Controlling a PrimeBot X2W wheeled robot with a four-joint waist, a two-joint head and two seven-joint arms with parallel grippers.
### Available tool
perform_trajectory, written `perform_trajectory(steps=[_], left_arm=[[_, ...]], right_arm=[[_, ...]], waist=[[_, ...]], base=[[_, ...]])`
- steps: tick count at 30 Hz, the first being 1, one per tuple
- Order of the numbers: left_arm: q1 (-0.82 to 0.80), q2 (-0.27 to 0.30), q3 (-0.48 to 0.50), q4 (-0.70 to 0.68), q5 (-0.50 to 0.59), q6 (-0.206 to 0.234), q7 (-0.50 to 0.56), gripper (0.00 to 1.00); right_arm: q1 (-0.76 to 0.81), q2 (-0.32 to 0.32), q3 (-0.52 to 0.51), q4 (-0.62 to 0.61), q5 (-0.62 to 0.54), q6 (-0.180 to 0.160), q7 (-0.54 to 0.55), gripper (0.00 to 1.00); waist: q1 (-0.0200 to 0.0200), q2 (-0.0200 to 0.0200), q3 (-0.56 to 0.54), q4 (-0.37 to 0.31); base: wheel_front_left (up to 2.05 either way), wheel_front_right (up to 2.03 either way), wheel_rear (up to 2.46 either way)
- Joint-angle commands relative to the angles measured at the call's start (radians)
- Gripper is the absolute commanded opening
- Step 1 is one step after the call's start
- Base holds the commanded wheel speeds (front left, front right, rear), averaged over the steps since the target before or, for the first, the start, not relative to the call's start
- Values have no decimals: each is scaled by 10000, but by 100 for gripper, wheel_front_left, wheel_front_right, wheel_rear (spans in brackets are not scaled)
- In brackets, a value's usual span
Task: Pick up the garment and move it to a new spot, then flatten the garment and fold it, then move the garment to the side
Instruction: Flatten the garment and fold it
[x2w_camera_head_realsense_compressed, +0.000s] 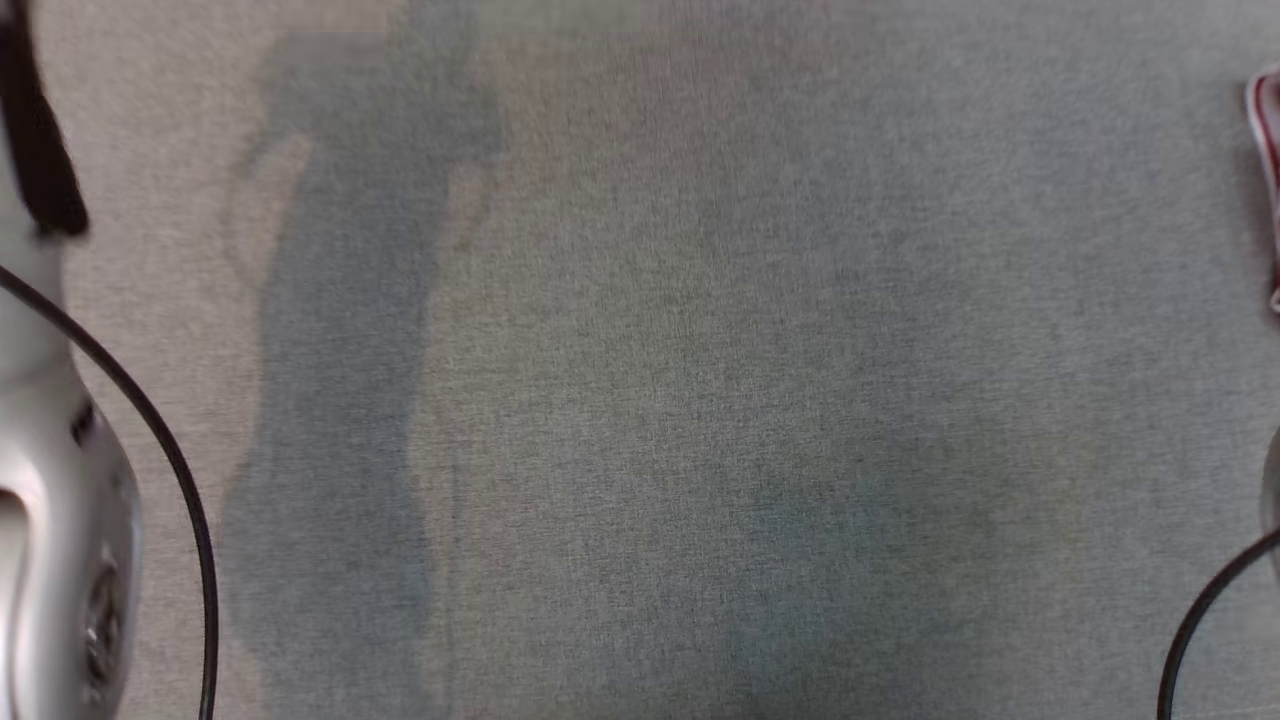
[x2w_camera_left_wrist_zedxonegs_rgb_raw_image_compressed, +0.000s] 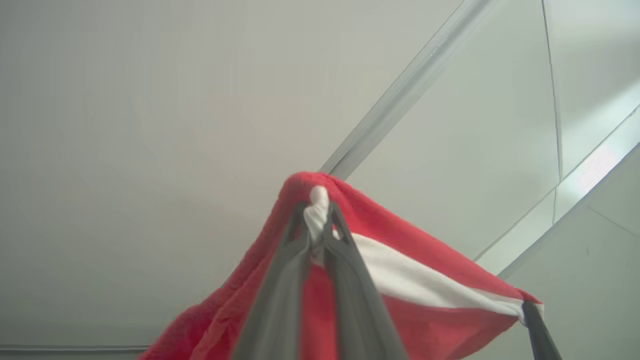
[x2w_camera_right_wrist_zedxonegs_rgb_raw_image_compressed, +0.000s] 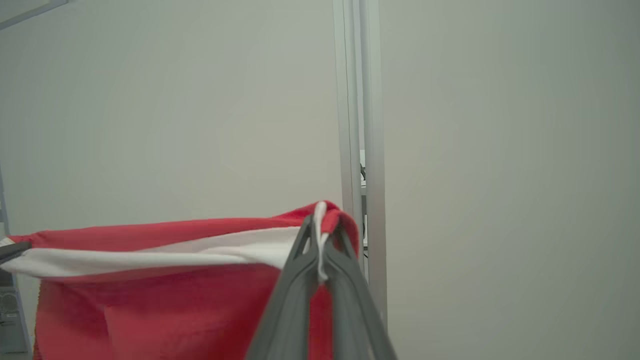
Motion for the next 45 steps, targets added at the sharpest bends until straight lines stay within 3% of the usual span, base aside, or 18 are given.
perform_trajectory(steps=[1, 5, 9, 14, 20, 27, 36, 45], left_arm=[[-570, -5, 203, 409, 78, -179, -467, 0], [-1506, -42, 494, 1977, 254, -709, -1704, 0], [-1533, -77, 629, 3428, 217, -1217, -2321, 0], [-905, -165, 80, 4861, 655, -2050, -2830, 0], [30, -225, -667, 5997, 1155, -2560, -3361, 0], [1577, 97, -2108, 6225, 1750, -2705, -3553, 0], [3893, 798, -4325, 5504, 1808, -2697, -3379, 0], [5561, 998, -5288, 5373, 1195, -2689, -3863, 0]], right_arm=[[-437, -20, -1, 393, -127, -5, -429, 0], [-1261, 97, -4, 1864, -248, -16, -1572, 0], [-981, 278, 22, 3259, 110, -29, -2343, 0], [-202, 448, 852, 4507, 594, -26, -3000, 0], [741, 479, 1818, 5536, 1380, -14, -3401, 0], [1950, 293, 2829, 6150, 2132, -8, -3567, 0], [3441, -548, 4259, 6651, 3082, -8, -3272, 0], [5040, -1327, 5369, 6439, 4606, -19, -2269, 0]], waist=[[0, 0, 605, -94], [0, 0, 971, -67], [0, 0, 1172, -22], [0, 0, 1438, 76], [0, 0, 1251, 250], [0, 0, 434, 405], [0, 0, -939, 518], [0, 0, -2285, 403]], base=[[0, 0, 0], [0, 0, 0], [0, 0, 0], [0, 0, 0], [0, 0, 0], [0, 0, 0], [0, 0, 0], [0, 0, 0]])
